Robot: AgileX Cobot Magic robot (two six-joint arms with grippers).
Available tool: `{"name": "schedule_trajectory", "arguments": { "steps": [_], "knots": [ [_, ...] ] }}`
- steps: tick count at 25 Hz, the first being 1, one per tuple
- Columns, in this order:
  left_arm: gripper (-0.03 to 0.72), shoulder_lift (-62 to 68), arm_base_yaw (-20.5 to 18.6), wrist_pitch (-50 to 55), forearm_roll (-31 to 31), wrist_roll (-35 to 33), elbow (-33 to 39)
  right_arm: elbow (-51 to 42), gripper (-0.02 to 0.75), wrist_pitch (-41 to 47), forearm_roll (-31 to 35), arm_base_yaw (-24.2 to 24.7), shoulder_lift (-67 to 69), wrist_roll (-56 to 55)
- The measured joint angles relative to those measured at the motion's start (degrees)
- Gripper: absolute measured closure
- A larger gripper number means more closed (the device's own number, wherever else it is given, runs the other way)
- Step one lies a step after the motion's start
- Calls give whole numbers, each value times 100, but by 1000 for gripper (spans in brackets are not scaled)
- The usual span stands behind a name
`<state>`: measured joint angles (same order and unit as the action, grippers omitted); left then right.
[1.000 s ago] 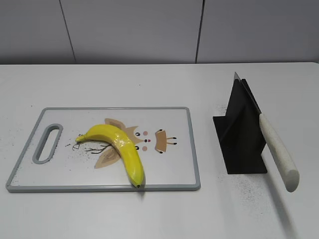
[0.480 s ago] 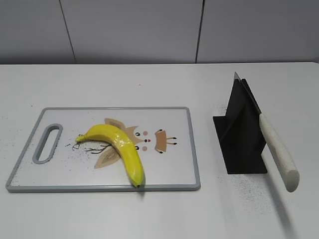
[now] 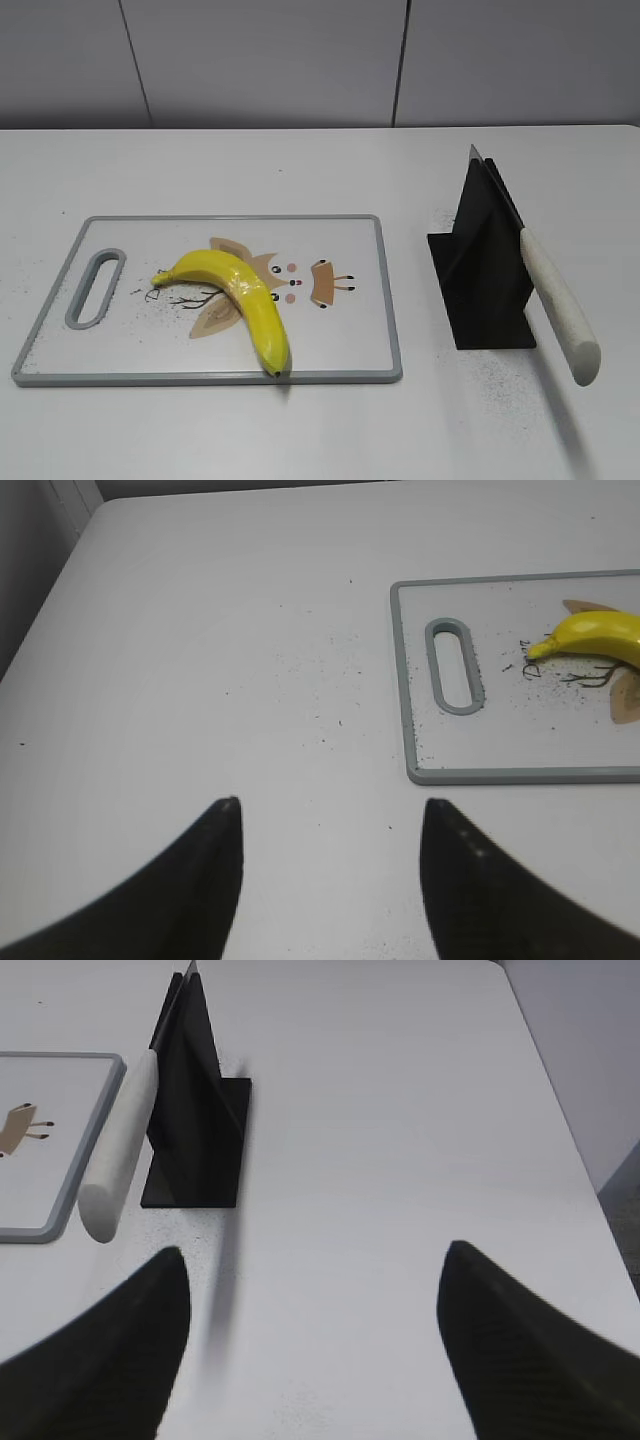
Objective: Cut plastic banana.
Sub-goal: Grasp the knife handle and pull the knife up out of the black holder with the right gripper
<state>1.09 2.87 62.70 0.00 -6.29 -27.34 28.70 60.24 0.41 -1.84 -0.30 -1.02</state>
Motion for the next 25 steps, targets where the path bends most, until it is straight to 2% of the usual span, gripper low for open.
{"name": "schedule_trajectory", "arguments": {
  "steps": [15,25],
  "knots": [
    [158,0,0,0,0,0,0,17,157,2,84,0,68,0],
    [158,0,0,0,0,0,0,1108,157,516,89,0,2322,-62]
  ]
}}
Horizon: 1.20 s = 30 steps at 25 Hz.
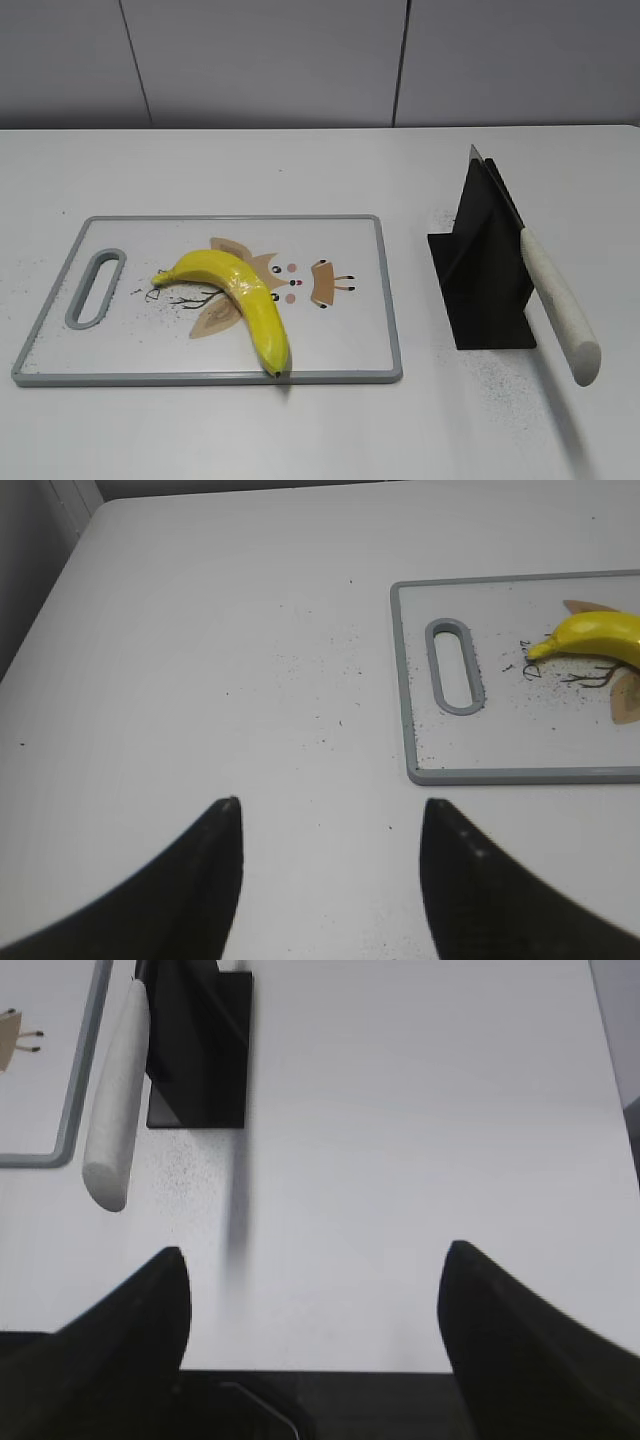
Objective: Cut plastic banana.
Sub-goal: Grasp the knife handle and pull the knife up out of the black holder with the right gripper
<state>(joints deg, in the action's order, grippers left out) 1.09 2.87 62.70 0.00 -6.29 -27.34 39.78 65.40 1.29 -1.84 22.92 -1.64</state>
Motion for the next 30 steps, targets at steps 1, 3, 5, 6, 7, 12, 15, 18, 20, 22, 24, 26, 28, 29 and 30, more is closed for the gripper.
{"name": "schedule_trajectory", "arguments": {
  "steps": [1,3,5,6,7,12,15,18,20,22,24,26,28,29,30],
  "knots": [
    [158,0,0,-2,0,0,0,113,157,127,5,0,256,-38],
    [158,0,0,-2,0,0,0,360,157,316,5,0,679,-137],
    [158,0,0,-2,0,0,0,553,157,397,20,0,1042,-191],
    [158,0,0,-2,0,0,0,641,157,409,47,0,1220,-196],
    [158,0,0,-2,0,0,0,727,157,409,110,0,1390,-203],
    [158,0,0,-2,0,0,0,1115,161,417,565,-365,2227,-227],
    [158,0,0,-2,0,0,0,1304,176,417,612,-829,2816,-281],
    [158,0,0,-2,0,0,0,1544,185,417,618,-1243,3430,-348],
    [158,0,0,-2,0,0,0,1715,187,412,629,-1465,3838,-367],
    [158,0,0,-2,0,0,0,1891,188,412,691,-1623,4264,-368],
    [158,0,0,-2,0,0,0,2066,190,404,798,-1680,4610,-379],
    [158,0,0,-2,0,0,0,2140,190,366,865,-1682,4911,-416],
    [158,0,0,-2,0,0,0,2148,191,320,878,-1682,5223,-445],
    [158,0,0,-2,0,0,0,2148,192,306,878,-1682,5350,-452],
    [158,0,0,-2,0,0,0,2148,193,276,878,-1682,5501,-458]
  ]
}}
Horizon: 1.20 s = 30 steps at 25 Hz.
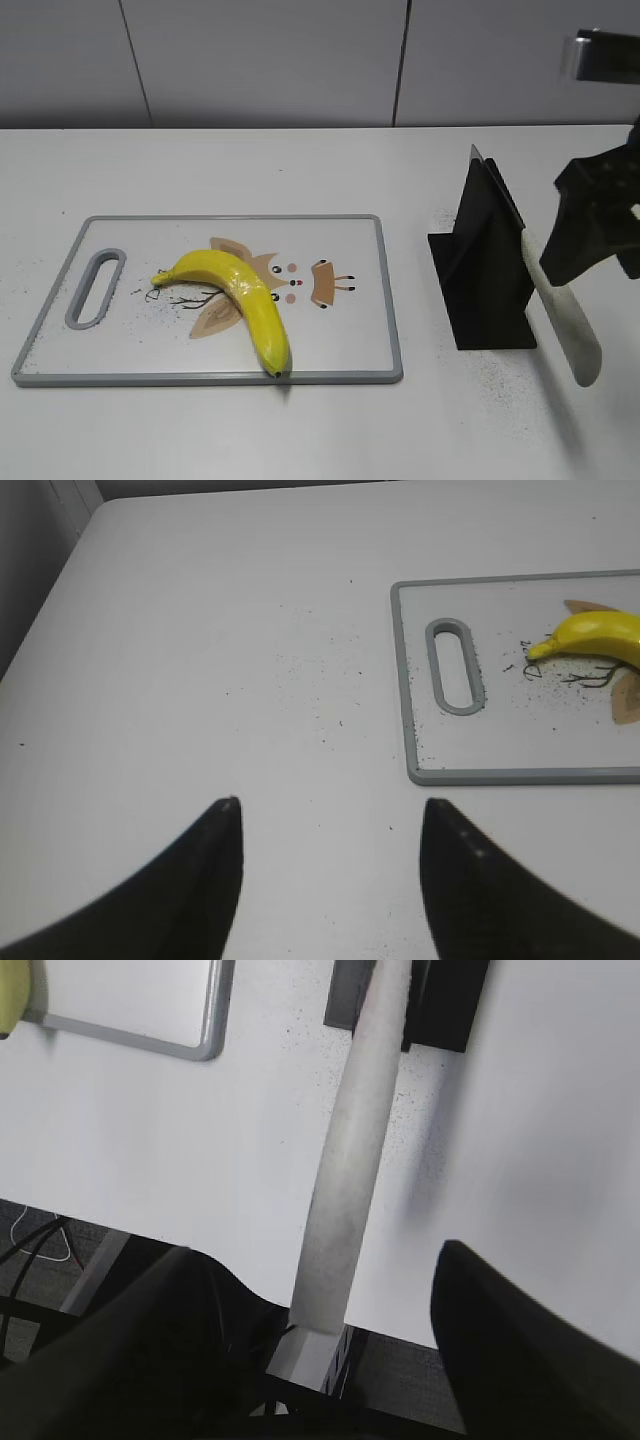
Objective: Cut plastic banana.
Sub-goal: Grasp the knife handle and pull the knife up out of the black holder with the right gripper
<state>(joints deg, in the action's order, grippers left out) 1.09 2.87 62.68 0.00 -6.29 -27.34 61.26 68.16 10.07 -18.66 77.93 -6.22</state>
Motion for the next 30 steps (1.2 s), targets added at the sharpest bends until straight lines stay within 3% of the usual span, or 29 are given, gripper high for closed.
{"name": "schedule_trajectory", "arguments": {
  "steps": [10,17,21,30],
  "knots": [
    [158,0,0,0,0,0,0,0,204,-256,21,0,1315,-93],
    [158,0,0,0,0,0,0,0,358,-261,23,0,1613,-257],
    [158,0,0,0,0,0,0,4,557,-266,22,0,1613,-298],
    [158,0,0,0,0,0,0,4,565,-347,66,0,1613,-556]
  ]
}}
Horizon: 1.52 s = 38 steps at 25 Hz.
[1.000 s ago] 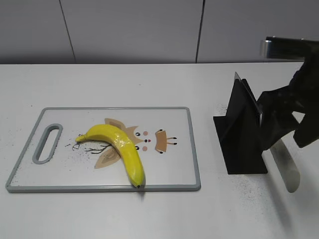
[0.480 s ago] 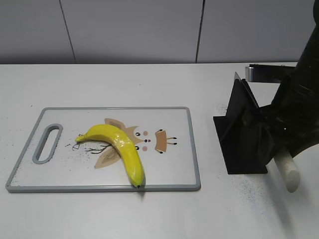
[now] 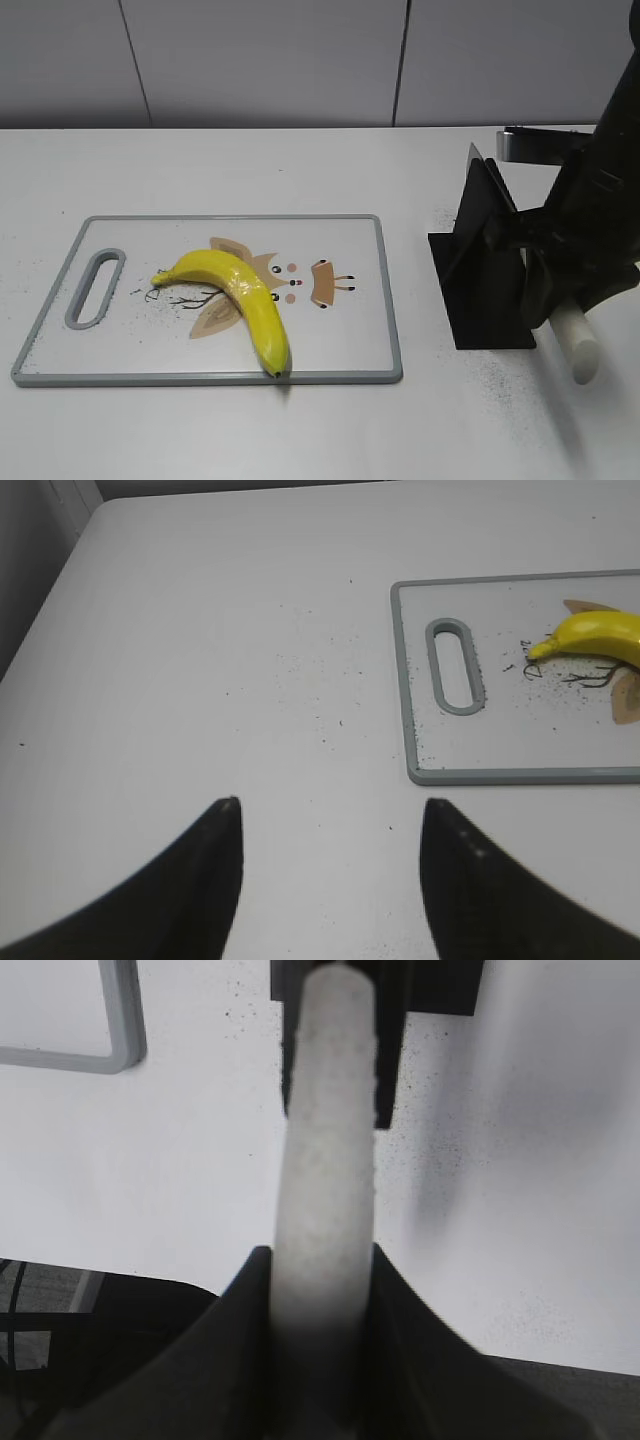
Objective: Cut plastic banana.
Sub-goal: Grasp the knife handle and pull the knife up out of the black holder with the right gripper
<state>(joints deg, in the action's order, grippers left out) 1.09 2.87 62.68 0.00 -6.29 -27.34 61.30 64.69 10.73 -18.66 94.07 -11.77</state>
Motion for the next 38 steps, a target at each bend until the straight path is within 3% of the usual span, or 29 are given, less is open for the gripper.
{"name": "schedule_trajectory", "arguments": {
  "steps": [13,29,34,38],
  "knots": [
    [158,0,0,0,0,0,0,0,569,-180,-59,0,-1346,-233],
    [158,0,0,0,0,0,0,109,573,-155,-588,0,-2525,-416],
    [158,0,0,0,0,0,0,507,573,-321,-609,0,-2543,280],
    [158,0,0,-4,0,-49,0,567,573,-857,-502,0,-2518,1689]
  ]
}}
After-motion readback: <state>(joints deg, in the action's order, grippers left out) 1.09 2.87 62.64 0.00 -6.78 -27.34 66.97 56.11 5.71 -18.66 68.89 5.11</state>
